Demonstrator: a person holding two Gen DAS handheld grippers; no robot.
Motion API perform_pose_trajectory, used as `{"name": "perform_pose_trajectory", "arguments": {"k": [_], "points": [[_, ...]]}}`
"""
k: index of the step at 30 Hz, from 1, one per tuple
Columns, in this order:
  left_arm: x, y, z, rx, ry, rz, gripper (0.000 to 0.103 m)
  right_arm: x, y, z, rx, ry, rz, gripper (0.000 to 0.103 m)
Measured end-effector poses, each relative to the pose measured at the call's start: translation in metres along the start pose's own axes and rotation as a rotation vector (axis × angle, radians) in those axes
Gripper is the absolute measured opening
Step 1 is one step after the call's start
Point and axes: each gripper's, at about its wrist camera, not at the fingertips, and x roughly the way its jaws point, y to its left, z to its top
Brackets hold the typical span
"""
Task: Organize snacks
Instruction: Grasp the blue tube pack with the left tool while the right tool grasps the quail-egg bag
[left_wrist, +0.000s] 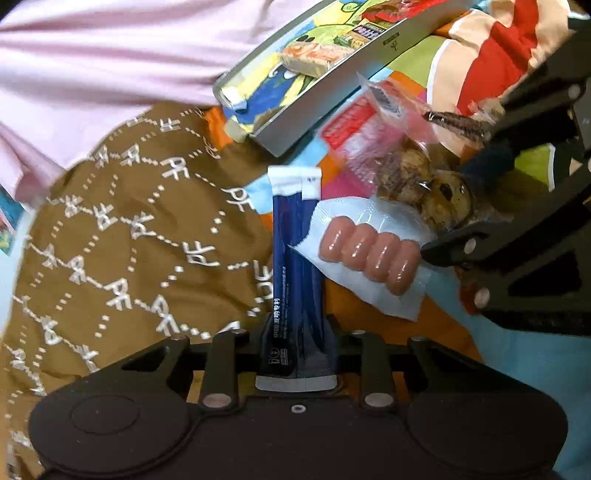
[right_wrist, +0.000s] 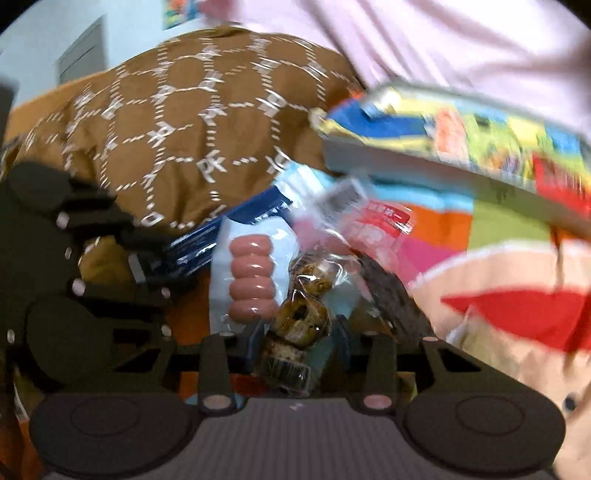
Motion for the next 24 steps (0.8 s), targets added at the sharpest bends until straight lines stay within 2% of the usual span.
{"name": "perform_pose_trajectory", "arguments": {"k": [6, 11, 17, 24], "points": [[-0.011, -0.006, 0.000, 0.143, -0.015, 0.075, 0.029, -0.015, 0.031, -0.004, -0.217, -0.093, -0.077, 0.043], [-0.020, -0.002, 0.002, 0.156, -0.041, 0.096, 0.028, -0.026, 0.037, -0.005, -0.278, -0.152, -0.105, 0.043], [-0.031, -0.001, 0.007, 0.173, -0.081, 0.108, 0.027, -0.037, 0.030, -0.003, -0.254, -0.193, -0.101, 0.044], [-0.029, 0.001, 0.004, 0.124, -0.056, 0.069, 0.027, -0.041, 0.012, 0.001, -0.156, -0.202, -0.032, 0.043]]}}
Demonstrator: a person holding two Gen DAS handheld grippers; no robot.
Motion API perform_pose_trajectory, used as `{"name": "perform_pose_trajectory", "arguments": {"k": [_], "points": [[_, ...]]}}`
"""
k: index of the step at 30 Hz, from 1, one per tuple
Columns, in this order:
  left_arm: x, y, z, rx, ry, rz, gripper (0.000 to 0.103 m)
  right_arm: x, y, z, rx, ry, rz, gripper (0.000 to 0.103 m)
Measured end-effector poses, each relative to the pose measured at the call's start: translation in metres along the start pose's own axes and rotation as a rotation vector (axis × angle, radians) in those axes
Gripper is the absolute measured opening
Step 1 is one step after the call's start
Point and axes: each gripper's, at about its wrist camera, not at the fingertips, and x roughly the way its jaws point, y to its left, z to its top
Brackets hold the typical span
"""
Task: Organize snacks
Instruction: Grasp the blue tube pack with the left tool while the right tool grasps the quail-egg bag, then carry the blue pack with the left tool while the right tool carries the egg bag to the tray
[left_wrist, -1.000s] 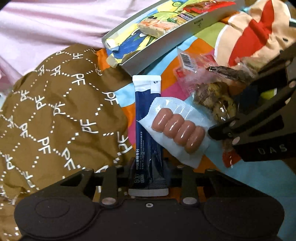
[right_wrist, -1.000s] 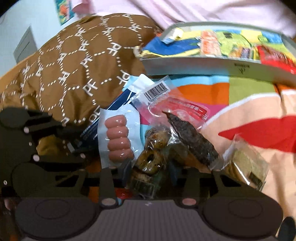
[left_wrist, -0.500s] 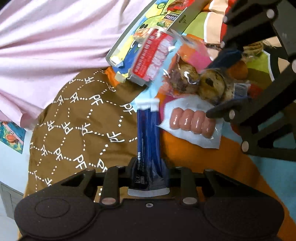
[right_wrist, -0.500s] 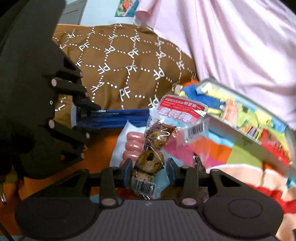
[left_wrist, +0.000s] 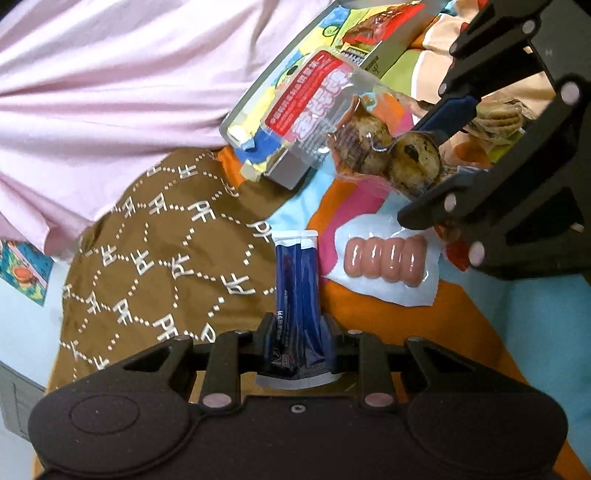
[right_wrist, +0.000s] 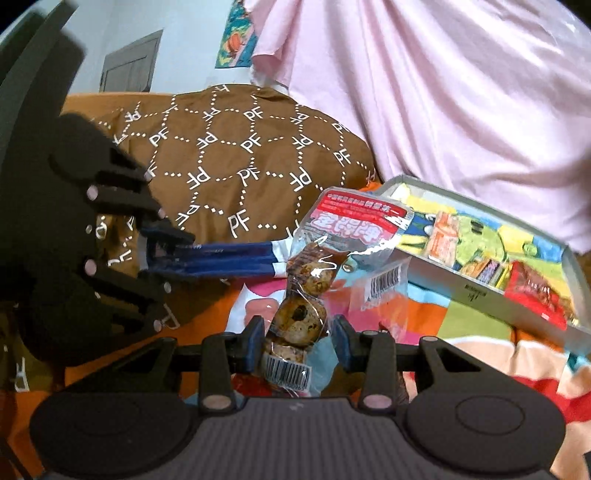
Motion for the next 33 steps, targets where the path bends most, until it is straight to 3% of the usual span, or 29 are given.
{"name": "perform_pose_trajectory", "arguments": {"k": [5, 10, 12, 22, 28, 33], "points": [[0.009, -0.001, -0.006, -0.023, 0.038, -0.027, 0.029, 0.005, -0.015, 0.002, 0.118, -0.002, 0.067, 0.040], [0.027, 0.005, -0.011, -0.094, 0.101, -0.086, 0.032, 0.006, -0.023, 0.004, 0.156, -0.009, 0.069, 0.037], [0.033, 0.006, -0.009, -0.116, 0.105, -0.103, 0.033, 0.006, -0.026, 0.004, 0.164, -0.011, 0.065, 0.032], [0.063, 0.009, 0.008, -0.191, 0.108, -0.146, 0.035, 0.014, -0.034, 0.001, 0.232, 0.020, 0.102, 0.027], [0.069, 0.016, 0.003, -0.256, 0.095, -0.193, 0.033, 0.032, -0.057, -0.012, 0.390, 0.154, 0.163, 0.026], [0.076, 0.020, 0.006, -0.296, 0.096, -0.207, 0.034, 0.040, -0.066, -0.018, 0.468, 0.185, 0.186, 0.032]]}}
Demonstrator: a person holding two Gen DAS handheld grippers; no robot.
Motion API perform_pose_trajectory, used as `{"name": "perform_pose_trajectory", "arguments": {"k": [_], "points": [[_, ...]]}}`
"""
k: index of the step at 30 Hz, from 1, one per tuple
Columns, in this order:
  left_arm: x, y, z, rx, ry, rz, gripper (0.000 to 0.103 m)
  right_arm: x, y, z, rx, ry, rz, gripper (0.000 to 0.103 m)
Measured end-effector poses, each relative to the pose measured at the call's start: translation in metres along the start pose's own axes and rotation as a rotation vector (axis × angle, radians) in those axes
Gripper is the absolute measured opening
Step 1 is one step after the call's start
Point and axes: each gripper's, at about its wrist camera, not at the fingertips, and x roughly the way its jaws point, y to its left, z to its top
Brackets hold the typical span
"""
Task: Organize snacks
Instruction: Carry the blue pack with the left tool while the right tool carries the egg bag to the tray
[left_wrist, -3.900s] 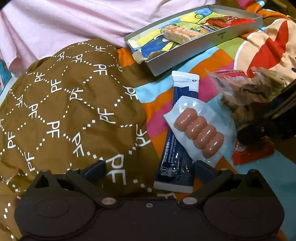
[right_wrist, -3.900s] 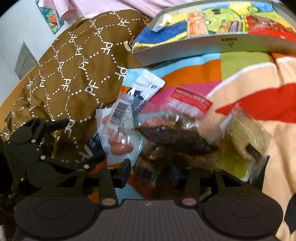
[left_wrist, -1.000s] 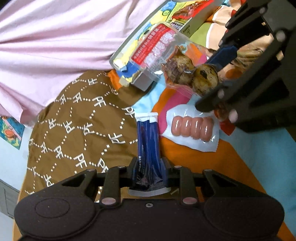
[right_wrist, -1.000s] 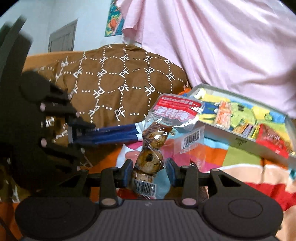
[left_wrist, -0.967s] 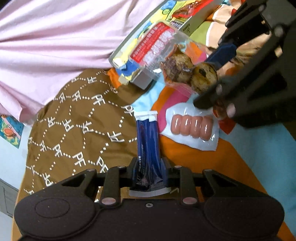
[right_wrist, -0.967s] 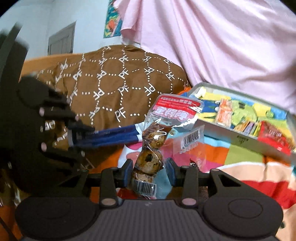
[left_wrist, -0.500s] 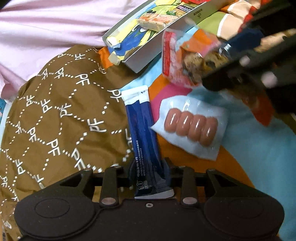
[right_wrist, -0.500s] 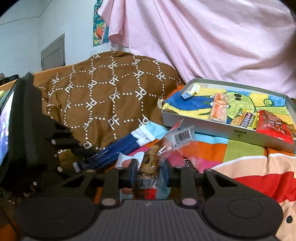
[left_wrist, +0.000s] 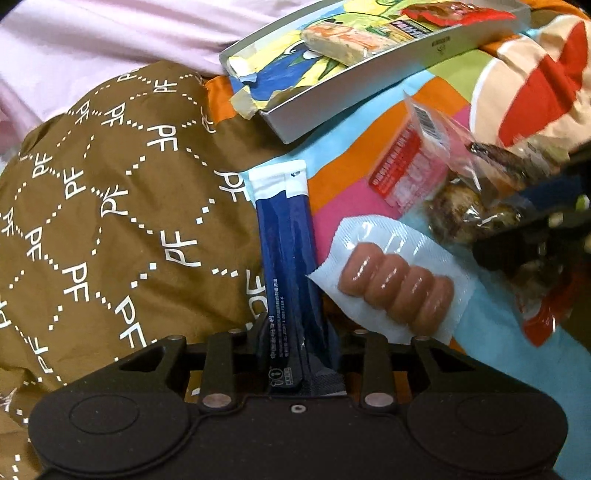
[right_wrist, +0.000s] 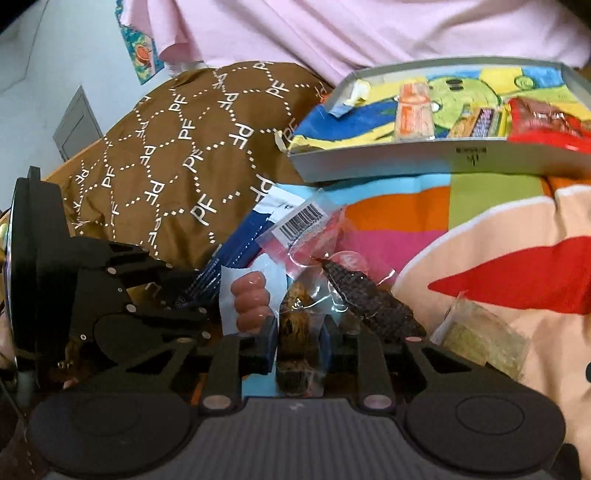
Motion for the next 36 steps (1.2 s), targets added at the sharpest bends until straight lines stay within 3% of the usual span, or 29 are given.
{"name": "perform_pose_trajectory", "arguments": {"k": [4, 8, 16, 21, 31, 36], "points": [[0.003, 0.004, 0.002, -0.035, 0.003, -0.013, 0.033, 0.008, 0.000, -0.003, 0.003, 0.023, -0.015, 0.035], [0.000, 0.003, 0.001, -0.039, -0.006, -0.007, 0.027, 0.007, 0.003, -0.004, -0.018, 0.018, -0.021, 0.031], [-0.019, -0.009, -0.009, 0.065, -0.015, 0.123, 0.021, -0.001, 0.049, -0.016, -0.340, -0.047, -0.173, 0.029], [-0.042, -0.009, -0.010, 0.113, -0.076, 0.193, 0.021, -0.008, 0.072, -0.029, -0.520, -0.099, -0.256, 0.028], [-0.077, 0.003, 0.011, 0.020, -0.204, 0.266, 0.021, -0.020, 0.106, -0.057, -0.817, -0.213, -0.357, 0.027], [-0.090, 0.007, 0.020, -0.024, -0.262, 0.292, 0.021, -0.028, 0.113, -0.060, -0.875, -0.307, -0.398, 0.027]]}}
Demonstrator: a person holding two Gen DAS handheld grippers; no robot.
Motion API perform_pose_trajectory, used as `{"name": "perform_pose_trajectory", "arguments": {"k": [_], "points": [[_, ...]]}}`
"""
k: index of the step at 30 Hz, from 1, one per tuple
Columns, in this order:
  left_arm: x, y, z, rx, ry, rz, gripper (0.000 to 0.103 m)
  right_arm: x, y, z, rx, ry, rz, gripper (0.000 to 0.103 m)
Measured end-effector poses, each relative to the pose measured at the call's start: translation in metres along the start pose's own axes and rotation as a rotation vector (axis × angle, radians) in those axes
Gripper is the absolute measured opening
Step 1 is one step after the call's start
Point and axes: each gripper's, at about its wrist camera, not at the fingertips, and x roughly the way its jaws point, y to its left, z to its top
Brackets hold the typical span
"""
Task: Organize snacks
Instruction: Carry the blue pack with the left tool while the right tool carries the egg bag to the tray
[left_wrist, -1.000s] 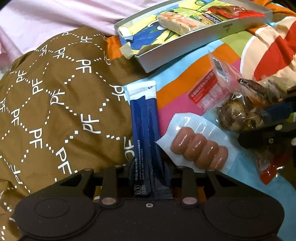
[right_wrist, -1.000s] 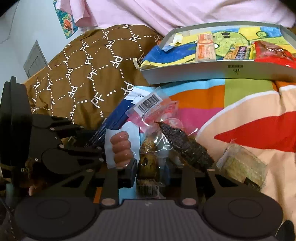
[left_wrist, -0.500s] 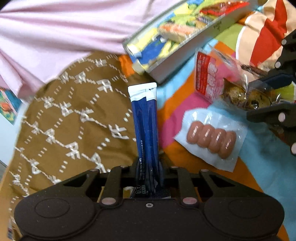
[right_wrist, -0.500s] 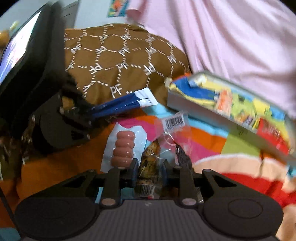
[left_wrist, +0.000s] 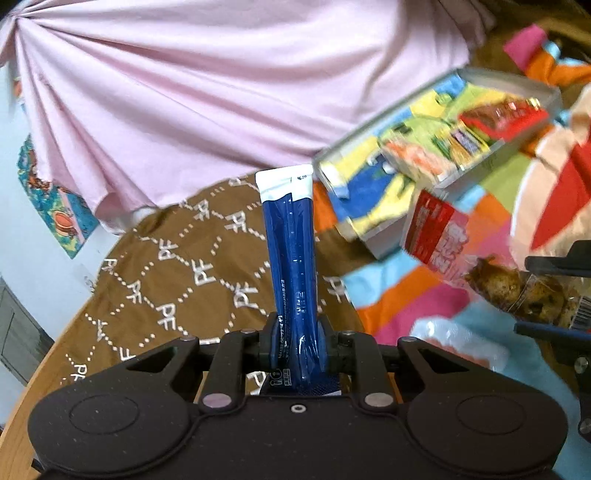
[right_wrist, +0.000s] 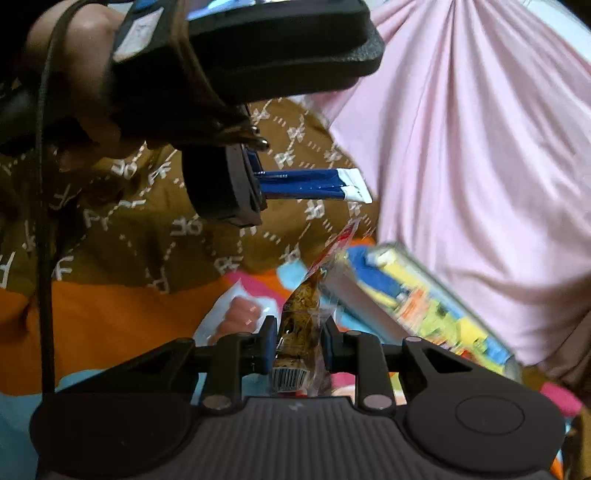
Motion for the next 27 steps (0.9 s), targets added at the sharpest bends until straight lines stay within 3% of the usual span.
{"name": "perform_pose_trajectory", "arguments": {"k": [9, 17, 22, 27], "points": [[0.009, -0.001, 0.031, -0.064, -0.054, 0.017, 0.021, 0.006, -0.041, 0.004, 0.088, -0.082, -0.170, 0.027], [0.035, -0.022, 0.083, -0.143, -0.110, -0.050, 0.021, 0.038, -0.114, -0.014, 0.268, -0.104, -0.320, 0.027], [0.063, -0.035, 0.109, -0.209, -0.120, -0.115, 0.021, 0.066, -0.153, -0.025, 0.397, -0.124, -0.342, 0.027], [0.089, -0.049, 0.117, -0.226, -0.115, -0.128, 0.021, 0.092, -0.181, -0.039, 0.522, -0.118, -0.332, 0.027]]}}
